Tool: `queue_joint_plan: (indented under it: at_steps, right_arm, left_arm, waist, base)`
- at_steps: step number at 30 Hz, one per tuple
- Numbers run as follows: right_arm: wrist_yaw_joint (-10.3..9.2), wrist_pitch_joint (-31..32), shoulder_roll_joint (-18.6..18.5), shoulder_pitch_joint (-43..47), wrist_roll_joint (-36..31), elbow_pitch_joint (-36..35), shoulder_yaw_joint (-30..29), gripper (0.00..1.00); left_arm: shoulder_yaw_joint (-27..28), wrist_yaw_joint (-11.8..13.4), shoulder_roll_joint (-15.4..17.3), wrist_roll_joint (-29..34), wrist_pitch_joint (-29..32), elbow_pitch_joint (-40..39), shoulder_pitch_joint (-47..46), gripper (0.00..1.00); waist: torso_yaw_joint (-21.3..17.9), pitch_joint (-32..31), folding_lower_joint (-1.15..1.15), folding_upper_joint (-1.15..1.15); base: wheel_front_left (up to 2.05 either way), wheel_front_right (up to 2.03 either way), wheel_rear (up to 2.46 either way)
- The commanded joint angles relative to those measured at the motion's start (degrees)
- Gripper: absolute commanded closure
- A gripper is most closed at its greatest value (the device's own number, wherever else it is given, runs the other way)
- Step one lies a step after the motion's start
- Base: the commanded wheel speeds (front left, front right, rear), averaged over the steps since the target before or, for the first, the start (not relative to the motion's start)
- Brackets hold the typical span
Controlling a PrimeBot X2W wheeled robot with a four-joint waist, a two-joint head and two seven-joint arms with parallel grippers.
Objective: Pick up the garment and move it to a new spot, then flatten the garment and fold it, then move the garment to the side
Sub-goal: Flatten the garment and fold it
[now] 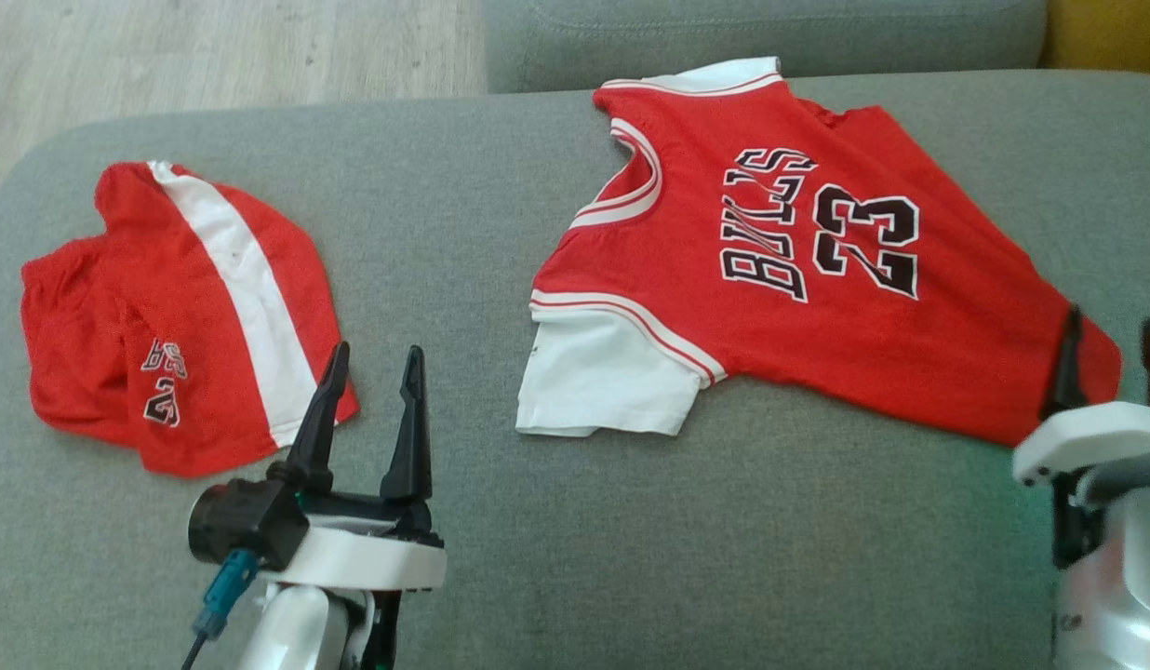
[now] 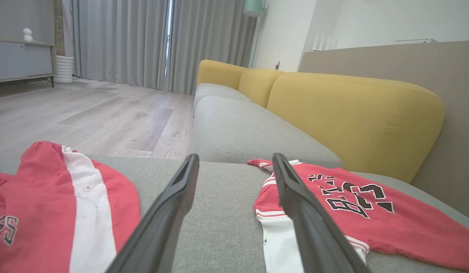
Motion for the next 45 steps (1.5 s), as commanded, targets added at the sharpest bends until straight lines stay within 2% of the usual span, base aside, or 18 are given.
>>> queue_joint_plan:
  at_steps: [1,7,10,16,22,26,31,32,37,41,45]
  right_arm:
    - [-0.05,-1.14,-0.4,-1.21,1.87,-2.5,3.04,0.0]
    - [-0.05,-2.59,-0.4,5.09,12.18,-7.76,14.42,0.0]
    - [-0.05,-2.72,-0.4,8.18,14.81,-10.35,18.03,0.0]
    - [-0.05,-2.42,-0.4,10.63,15.99,-14.61,21.08,0.0]
    - [-0.05,1.01,-0.4,9.76,16.04,-20.73,31.29,0.0]
    - [-0.05,4.47,-0.4,8.73,16.04,-22.03,40.33,0.0]
    - [-0.05,8.92,-0.4,5.96,16.62,-19.13,51.05,0.0]
    - [-0.05,8.92,-0.4,5.96,16.62,-19.13,51.05,0.0]
    - [-0.05,13.64,-0.4,2.61,19.55,-12.52,59.13,0.0]
    - [-0.05,15.61,-0.4,0.08,20.06,-6.46,61.88,0.0]
    - [-0.05,15.3,-0.4,-1.95,19.41,-1.17,62.06,0.0]
  left_arm:
    - [1.85,0.25,0.32,0.24,-0.29,-1.86,-1.97,0.0]
    - [2.08,0.21,0.32,0.4,-0.29,-1.87,-1.0,0.0]
    - [2.12,0.22,0.32,0.5,-0.29,-2.01,-0.65,0.0]
    - [1.77,0.18,0.32,0.6,-0.29,-2.14,-0.44,0.0]
    - [1.25,0.1,0.32,0.37,-0.29,-2.14,-1.06,0.0]
    - [0.88,0.33,0.32,-0.19,-0.29,-2.04,-1.55,0.0]
    - [0.33,0.45,0.32,-0.54,-0.29,-1.75,-2.06,0.0]
    - [0.33,0.45,0.32,-0.54,-0.29,-1.75,-2.06,0.0]
    - [-0.4,0.57,0.32,-0.97,-0.29,-1.55,-2.77,0.0]
    - [-1.07,0.79,0.32,-1.39,-0.29,-1.46,-3.19,0.0]
    - [-1.32,1.03,0.32,-1.64,-0.29,-1.42,-3.31,0.0]
  waist:
    - [-0.24,-0.38,0.0,0.0]
    - [-0.72,-2.0,0.0,0.0]
    - [-0.74,-2.45,0.0,0.0]
    - [0.27,-2.72,0.0,0.0]
    - [3.03,-1.53,0.0,0.0]
    - [4.87,-0.84,0.0,0.0]
    - [7.15,-0.15,0.0,0.0]
    - [7.15,-0.15,0.0,0.0]
    - [9.87,0.68,0.0,0.0]
    - [12.04,1.34,0.0,0.0]
    - [13.56,1.89,0.0,0.0]
  base:
    - [0.0,0.0,0.0]
    - [0.0,0.0,0.0]
    - [0.0,0.0,0.0]
    - [0.0,0.0,0.0]
    - [0.0,0.0,0.0]
    - [0.0,0.0,0.0]
    - [0.0,0.0,0.0]
    - [0.0,0.0,0.0]
    - [0.0,0.0,0.0]
    - [0.0,0.0,0.0]
    - [0.0,0.0,0.0]
